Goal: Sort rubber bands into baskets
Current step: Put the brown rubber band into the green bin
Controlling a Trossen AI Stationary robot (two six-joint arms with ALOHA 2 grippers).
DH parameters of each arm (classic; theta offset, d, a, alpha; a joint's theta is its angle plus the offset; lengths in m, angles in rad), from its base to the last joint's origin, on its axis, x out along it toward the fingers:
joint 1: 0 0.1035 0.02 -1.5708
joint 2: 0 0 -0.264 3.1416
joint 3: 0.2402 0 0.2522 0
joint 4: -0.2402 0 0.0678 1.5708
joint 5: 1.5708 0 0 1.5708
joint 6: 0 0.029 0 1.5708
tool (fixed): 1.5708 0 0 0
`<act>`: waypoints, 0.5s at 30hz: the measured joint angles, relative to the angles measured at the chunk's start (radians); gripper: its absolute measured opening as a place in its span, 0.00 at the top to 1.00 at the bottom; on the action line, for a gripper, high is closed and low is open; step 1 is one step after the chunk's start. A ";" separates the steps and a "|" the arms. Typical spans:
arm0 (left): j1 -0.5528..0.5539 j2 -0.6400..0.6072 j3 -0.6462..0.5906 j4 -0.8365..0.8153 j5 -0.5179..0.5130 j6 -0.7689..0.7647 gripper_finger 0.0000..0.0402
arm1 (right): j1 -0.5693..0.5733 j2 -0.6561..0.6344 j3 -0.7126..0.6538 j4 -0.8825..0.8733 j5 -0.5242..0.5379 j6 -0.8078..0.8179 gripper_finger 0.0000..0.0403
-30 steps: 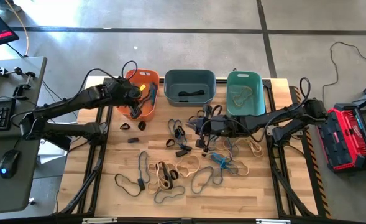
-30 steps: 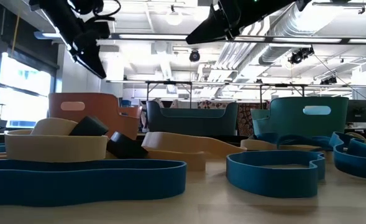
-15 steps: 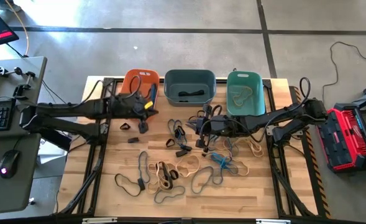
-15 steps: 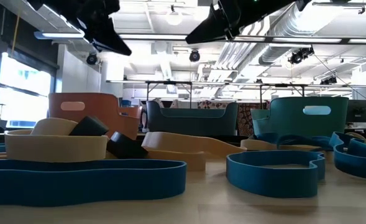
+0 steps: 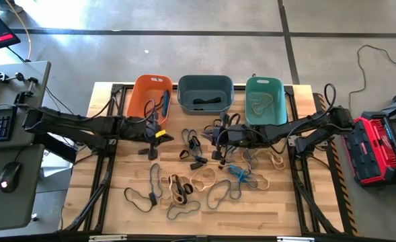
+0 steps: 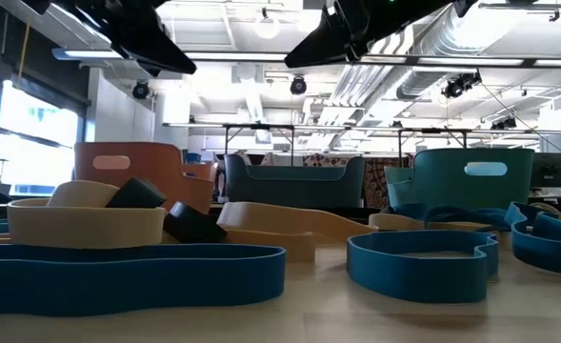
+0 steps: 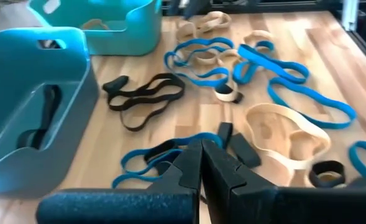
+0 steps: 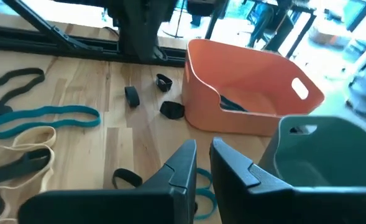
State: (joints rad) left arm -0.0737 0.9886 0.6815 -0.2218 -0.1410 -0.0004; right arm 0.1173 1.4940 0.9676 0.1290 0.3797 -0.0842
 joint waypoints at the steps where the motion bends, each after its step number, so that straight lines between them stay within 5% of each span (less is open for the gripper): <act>1: -0.010 0.000 0.000 -0.001 0.000 -0.005 1.00 | 0.000 0.000 0.000 -0.015 0.000 0.011 0.92; 15: -0.083 0.000 0.000 -0.006 -0.030 -0.033 1.00 | 0.047 0.064 0.000 -0.122 0.035 0.111 1.00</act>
State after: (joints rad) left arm -0.1564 0.9886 0.6815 -0.2283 -0.1711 -0.0334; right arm 0.1641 1.5577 0.9672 0.0075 0.4148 0.0265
